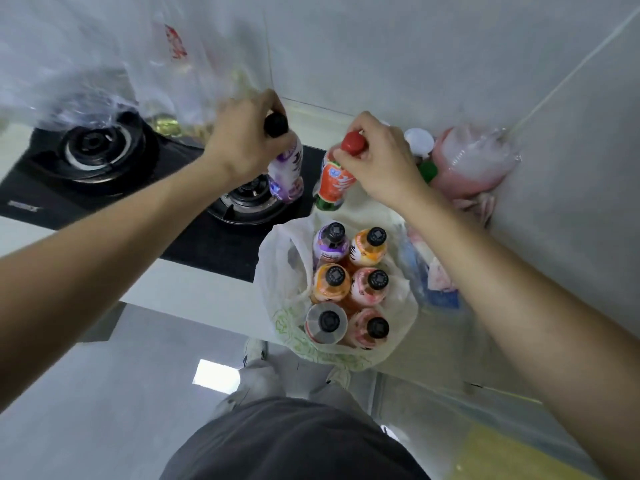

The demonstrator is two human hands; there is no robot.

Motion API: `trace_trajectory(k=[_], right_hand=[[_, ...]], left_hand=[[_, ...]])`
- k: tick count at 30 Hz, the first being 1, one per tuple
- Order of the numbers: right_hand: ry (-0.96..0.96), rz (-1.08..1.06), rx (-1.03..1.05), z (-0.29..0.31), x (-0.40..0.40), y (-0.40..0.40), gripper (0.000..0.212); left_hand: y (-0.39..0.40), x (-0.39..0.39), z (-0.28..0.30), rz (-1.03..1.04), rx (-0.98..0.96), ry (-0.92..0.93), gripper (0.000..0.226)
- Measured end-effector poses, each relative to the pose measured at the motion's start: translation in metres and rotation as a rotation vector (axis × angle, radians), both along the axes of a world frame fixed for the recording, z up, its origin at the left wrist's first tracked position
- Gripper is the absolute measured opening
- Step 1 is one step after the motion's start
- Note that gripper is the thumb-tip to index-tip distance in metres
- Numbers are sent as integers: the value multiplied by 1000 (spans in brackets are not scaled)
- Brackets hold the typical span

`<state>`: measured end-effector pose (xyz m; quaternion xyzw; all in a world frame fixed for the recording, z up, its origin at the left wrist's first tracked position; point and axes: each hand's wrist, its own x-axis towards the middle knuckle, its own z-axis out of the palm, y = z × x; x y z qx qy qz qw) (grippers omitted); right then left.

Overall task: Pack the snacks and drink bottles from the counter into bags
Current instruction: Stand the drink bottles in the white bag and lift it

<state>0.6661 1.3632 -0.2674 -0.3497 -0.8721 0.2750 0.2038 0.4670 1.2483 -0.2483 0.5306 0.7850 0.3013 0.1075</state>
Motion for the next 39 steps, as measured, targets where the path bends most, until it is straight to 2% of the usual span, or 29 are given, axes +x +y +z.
trace_trajectory(k=[14, 26, 39], right_hand=[[-127, 209, 30, 5, 6, -21, 23], [-142, 378, -89, -35, -27, -43, 23], [-206, 373, -166, -54, -51, -47, 30]], left_hand=[[-75, 63, 13, 47, 25, -23, 24], [-114, 74, -6, 193, -36, -102, 24], [-135, 83, -18, 140, -32, -169, 22]])
